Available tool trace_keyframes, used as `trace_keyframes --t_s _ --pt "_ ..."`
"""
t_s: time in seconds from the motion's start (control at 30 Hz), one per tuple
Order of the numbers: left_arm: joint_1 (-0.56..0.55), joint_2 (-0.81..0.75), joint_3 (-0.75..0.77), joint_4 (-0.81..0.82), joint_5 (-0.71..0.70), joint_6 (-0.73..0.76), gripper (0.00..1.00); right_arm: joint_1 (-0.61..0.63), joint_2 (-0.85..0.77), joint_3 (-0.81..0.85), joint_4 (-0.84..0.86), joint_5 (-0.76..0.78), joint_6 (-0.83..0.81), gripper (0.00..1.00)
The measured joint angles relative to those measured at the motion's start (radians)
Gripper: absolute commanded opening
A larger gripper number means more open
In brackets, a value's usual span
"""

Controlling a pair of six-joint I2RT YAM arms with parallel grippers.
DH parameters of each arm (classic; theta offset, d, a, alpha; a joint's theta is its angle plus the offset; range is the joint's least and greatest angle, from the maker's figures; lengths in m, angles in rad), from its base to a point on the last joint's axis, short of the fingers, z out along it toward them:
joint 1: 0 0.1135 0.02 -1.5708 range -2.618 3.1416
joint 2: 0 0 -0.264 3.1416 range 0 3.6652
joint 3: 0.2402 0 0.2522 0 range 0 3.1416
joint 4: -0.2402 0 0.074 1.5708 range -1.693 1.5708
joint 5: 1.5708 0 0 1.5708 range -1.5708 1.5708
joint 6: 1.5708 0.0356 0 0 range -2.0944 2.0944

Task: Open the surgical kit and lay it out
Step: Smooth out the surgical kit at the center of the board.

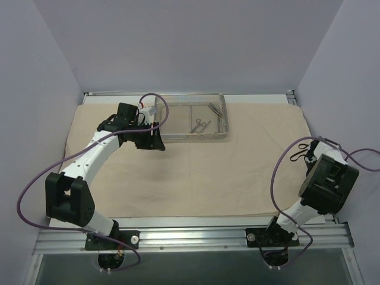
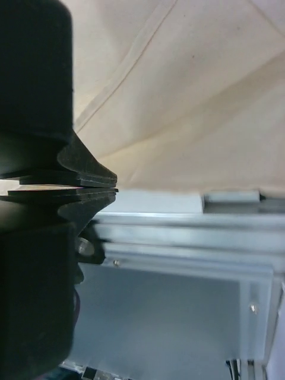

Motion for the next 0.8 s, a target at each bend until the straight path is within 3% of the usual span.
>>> trace_keyframes --t_s 0.13,0.17,0.3,0.47,0.67,0.8 --pt "-0.001 -0.005 0.0 0.002 0.006 0.0 0.62 -0.022 -0.206 0.068 -0.108 0.018 0.005 0.0" --pt "-0.002 -0.005 0.0 0.002 0.006 0.0 0.62 -0.03 -0.251 0.088 -0.123 0.018 -0.006 0.04" --pt "-0.004 -0.005 0.0 0.001 0.006 0.003 0.62 -0.045 -0.35 0.137 -0.06 -0.117 -0.188 0.1" --pt "-0.005 -0.005 0.0 0.001 0.007 0.005 0.62 -0.012 -0.232 0.141 0.159 -0.275 -0.342 0.0" --pt "-0.005 -0.005 0.0 0.001 0.011 0.005 0.62 0.094 -0.1 0.062 0.4 -0.32 -0.42 0.0" --pt "-0.005 -0.001 0.001 0.0 0.011 0.005 0.62 0.09 -0.047 0.034 0.474 -0.322 -0.431 0.0"
